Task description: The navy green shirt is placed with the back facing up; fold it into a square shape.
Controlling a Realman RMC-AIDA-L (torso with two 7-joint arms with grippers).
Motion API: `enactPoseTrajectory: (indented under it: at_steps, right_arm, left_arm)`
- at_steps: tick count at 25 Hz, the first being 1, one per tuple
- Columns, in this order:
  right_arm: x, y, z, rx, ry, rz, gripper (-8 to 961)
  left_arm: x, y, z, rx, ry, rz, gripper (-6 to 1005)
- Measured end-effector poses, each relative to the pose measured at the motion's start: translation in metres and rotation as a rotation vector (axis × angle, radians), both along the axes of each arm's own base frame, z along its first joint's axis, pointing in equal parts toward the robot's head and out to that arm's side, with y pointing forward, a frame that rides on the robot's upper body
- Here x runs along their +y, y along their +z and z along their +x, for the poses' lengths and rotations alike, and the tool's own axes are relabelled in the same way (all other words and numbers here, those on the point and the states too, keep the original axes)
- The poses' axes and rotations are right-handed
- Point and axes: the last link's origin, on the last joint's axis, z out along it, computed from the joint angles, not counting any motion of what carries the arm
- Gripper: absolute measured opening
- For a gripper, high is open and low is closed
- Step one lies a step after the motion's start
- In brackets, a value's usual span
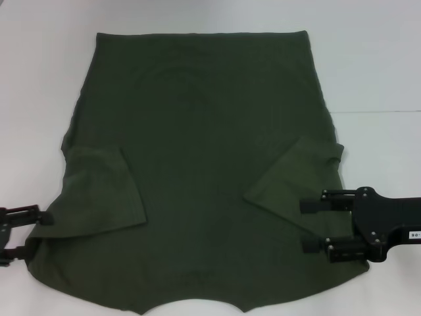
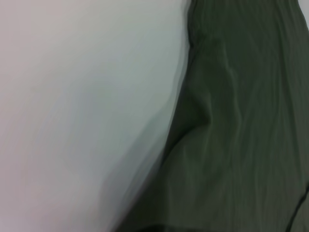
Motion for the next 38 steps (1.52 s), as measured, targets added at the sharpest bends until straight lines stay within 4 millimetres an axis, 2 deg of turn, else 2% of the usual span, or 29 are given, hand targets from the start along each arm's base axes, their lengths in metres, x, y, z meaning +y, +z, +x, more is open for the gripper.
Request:
enactPoseTrajectory:
  at_steps: [4,9,14,19,29,38]
  right_arm:
    - [0.000,0.000,-0.001,0.001,0.000,-0.001,784]
    - [0.000,-0.001,-0.001,0.004,-0.005,-0.008,784]
    - [0.000,-0.002,-0.001,0.007,-0.016,-0.014,784]
    - [-0.001,-0.002,0.000,0.009,-0.024,-0.019,784]
    - [-0.002,-0.002,0.000,0.012,-0.029,-0.025,784]
    - [-0.003,-0.002,0.000,0.015,-0.026,-0.029,783]
  left_arm:
    - [-0.002,0.013,-0.004,0.026,-0.011,0.036,934]
    - [0.013,0.020,-0.004,0.103,-0.073,0.082,934]
    - [0.027,0.012,-0.003,0.206,-0.126,0.058,933]
    - [0.030,0.003,-0.008,0.279,-0.136,0.031,933]
    - [0.027,-0.013,-0.009,0.272,-0.153,-0.014,932]
    - [0.032,-0.024,0.003,0.236,-0.184,-0.048,932]
